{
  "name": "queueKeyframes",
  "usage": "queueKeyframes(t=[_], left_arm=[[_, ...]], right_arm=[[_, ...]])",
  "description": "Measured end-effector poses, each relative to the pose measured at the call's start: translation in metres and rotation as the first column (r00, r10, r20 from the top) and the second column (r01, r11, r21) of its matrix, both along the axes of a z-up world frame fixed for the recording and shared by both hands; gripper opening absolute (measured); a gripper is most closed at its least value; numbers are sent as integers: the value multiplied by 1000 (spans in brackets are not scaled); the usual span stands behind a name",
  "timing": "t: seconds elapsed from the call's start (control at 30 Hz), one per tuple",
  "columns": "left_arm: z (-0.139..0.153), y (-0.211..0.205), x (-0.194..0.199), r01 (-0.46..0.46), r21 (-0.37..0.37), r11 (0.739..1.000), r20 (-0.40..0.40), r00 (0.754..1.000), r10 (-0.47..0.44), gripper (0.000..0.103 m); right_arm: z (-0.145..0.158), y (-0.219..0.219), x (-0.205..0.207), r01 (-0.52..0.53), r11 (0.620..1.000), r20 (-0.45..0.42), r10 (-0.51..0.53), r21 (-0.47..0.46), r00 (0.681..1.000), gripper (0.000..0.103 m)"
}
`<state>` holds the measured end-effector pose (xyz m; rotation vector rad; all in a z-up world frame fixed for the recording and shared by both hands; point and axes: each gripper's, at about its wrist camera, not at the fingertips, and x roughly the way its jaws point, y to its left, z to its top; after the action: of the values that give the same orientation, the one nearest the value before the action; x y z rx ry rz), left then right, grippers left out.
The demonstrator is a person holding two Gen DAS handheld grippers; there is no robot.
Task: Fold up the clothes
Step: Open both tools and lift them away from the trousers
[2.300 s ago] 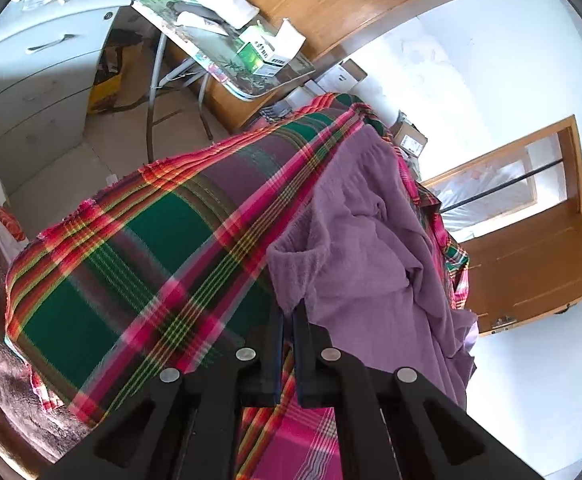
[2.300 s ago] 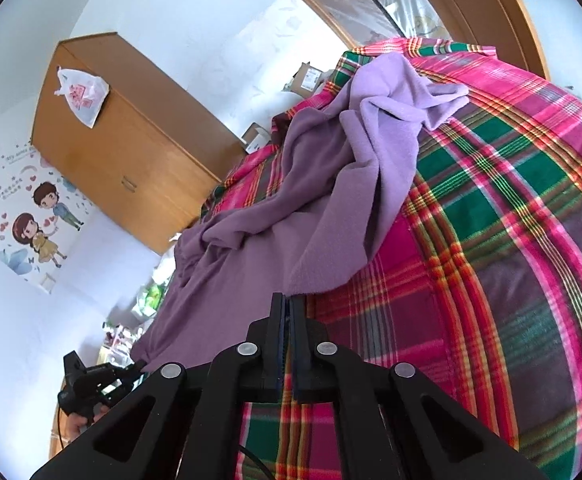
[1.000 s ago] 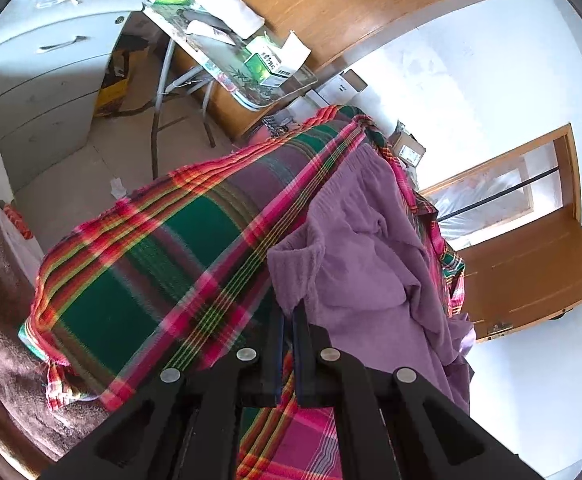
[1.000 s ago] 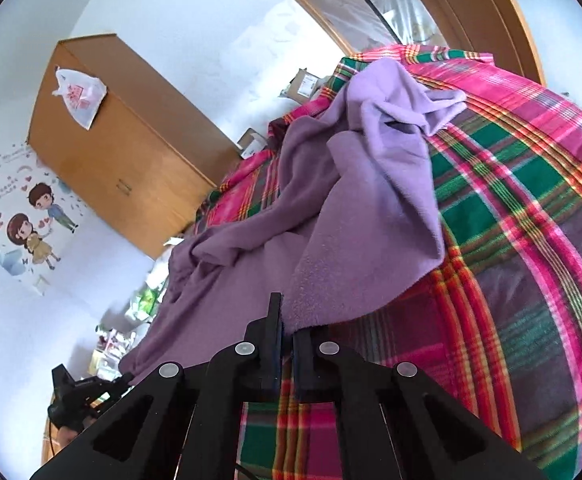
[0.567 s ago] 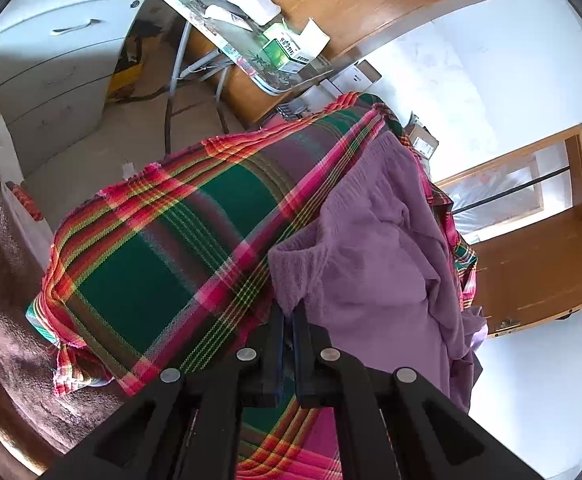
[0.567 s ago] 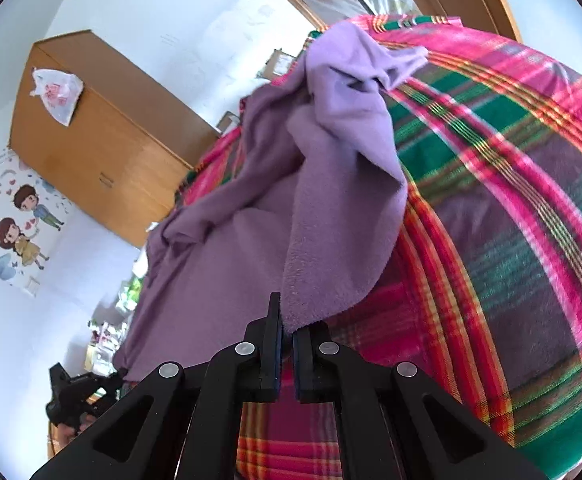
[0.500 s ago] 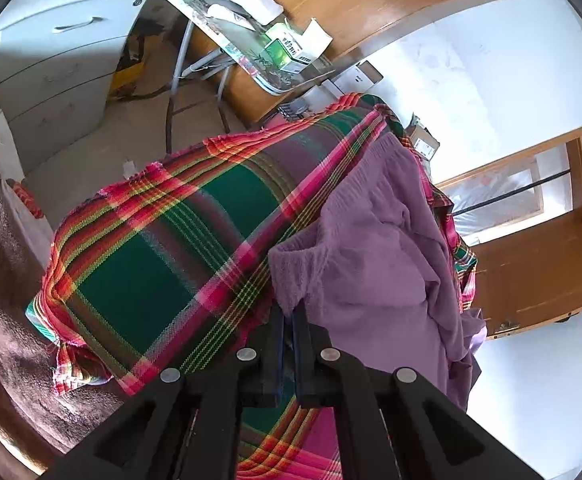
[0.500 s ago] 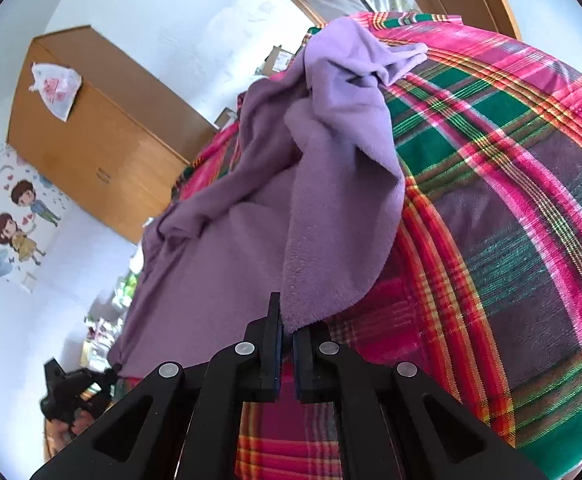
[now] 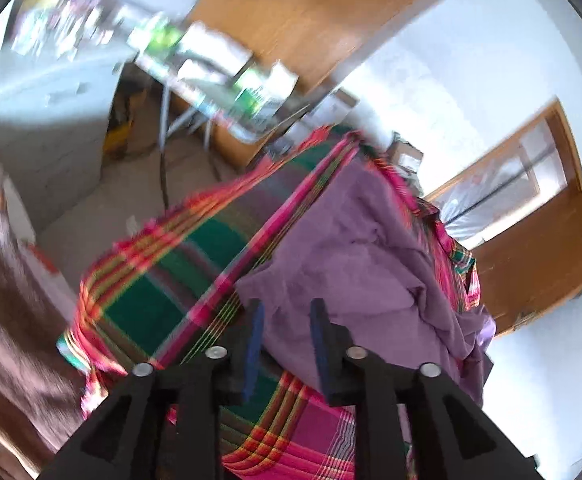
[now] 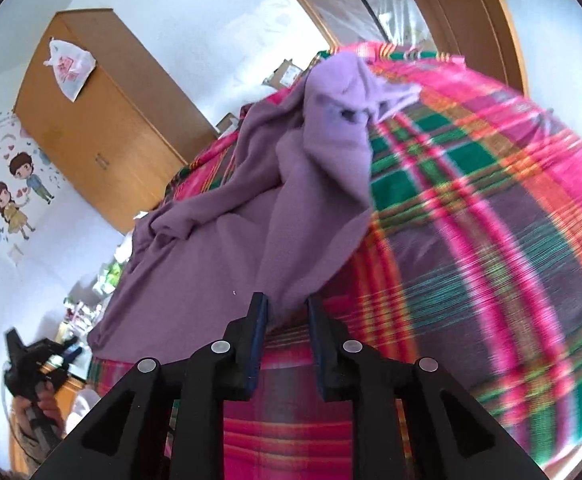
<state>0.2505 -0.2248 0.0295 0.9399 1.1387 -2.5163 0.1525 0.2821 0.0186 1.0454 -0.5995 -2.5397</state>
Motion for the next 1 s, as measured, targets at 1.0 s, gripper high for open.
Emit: queueKeyframes(t=[1.0], left_arm=[[-14, 295, -150, 765, -213, 608, 112, 637, -763, 30]], right_arm=[[31, 74, -58, 43, 954, -70, -24, 295, 997, 25]])
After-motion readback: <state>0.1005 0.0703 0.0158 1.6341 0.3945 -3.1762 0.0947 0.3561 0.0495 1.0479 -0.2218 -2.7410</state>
